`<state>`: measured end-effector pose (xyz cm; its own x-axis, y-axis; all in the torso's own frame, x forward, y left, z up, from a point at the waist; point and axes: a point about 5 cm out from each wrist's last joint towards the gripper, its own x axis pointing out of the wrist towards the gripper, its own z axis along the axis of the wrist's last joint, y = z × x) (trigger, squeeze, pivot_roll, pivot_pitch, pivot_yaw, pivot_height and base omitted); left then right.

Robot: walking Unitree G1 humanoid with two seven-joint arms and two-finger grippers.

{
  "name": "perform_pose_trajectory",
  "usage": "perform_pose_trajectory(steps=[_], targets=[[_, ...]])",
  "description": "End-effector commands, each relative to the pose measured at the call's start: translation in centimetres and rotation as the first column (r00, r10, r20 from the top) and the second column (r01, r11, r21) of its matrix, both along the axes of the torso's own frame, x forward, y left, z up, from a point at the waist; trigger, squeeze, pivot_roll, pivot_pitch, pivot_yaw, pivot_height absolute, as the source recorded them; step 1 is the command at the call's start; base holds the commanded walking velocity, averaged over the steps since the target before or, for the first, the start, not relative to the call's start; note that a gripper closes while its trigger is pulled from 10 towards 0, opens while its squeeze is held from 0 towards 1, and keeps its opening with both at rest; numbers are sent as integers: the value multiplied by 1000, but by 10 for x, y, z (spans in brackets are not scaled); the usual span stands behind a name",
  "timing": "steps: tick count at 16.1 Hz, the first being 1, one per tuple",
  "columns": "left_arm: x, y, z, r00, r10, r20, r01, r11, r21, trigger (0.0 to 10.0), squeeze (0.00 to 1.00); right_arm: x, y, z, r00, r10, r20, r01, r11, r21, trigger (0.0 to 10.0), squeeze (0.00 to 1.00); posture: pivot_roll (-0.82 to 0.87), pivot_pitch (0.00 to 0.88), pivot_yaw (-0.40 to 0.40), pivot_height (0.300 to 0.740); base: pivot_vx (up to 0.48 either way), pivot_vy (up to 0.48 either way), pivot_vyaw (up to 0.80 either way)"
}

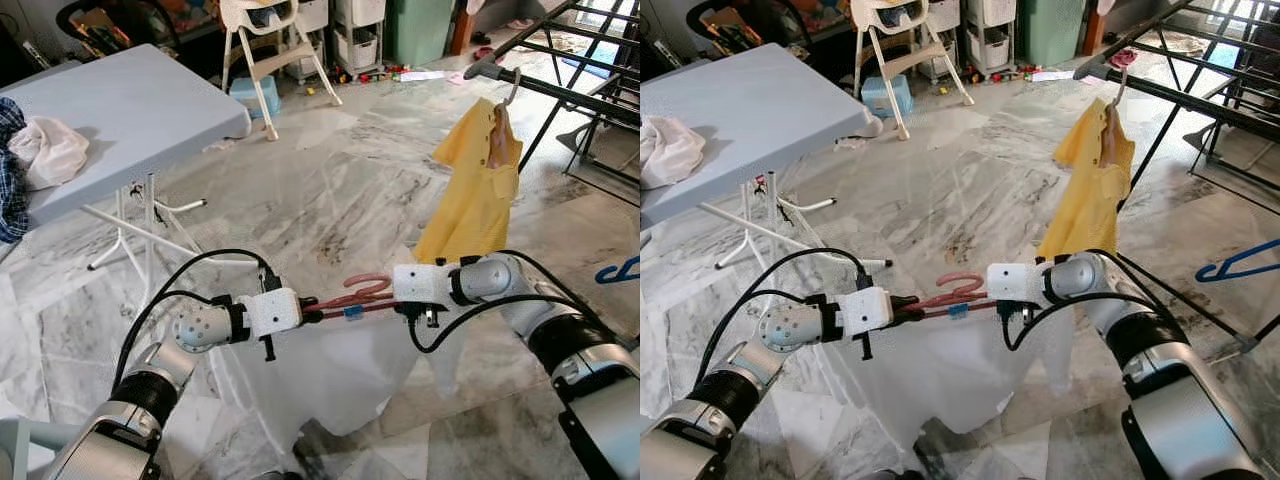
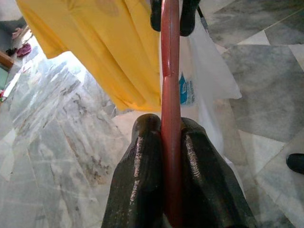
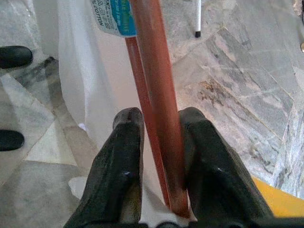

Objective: Hang hanger

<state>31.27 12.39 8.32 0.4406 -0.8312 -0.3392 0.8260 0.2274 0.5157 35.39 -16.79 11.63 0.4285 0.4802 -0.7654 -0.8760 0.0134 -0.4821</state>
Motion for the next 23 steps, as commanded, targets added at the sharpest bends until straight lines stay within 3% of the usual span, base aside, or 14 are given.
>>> perform_pose_trajectory(steps=[1, 18, 19, 20, 23], targets=[[4, 5, 7, 1000, -1, 30, 1, 1000, 8, 0, 0, 5, 2, 8, 1000, 0, 30, 0, 1000, -3, 0, 0, -145, 70, 101, 740, 0, 0, 0], [5, 0, 6, 999, -15, 29, 14, 1000, 19, 0, 0, 0, -4, 1, 1000, -5, 3, 5, 1000, 5, 0, 0, -156, 58, 114, 740, 0, 0, 0], [5, 0, 6, 1000, -14, 23, 14, 1000, 13, 2196, 380, -1, -6, 0, 1000, -7, 0, 7, 1000, 6, 0, 0, -157, 58, 115, 740, 0, 0, 0], [5, 0, 5, 1000, -4, 12, 4, 1000, -6, 10000, 1000, -2, -9, -2, 1000, -12, -5, 12, 1000, 5, 0, 0, -159, 57, 118, 740, 0, 0, 0], [5, -1, 5, 1000, -15, 18, 15, 1000, 6, 10000, 1000, -2, -10, -2, 1000, -21, -5, 21, 1000, 10, 0, 0, -158, 55, 121, 740, 0, 0, 0]])
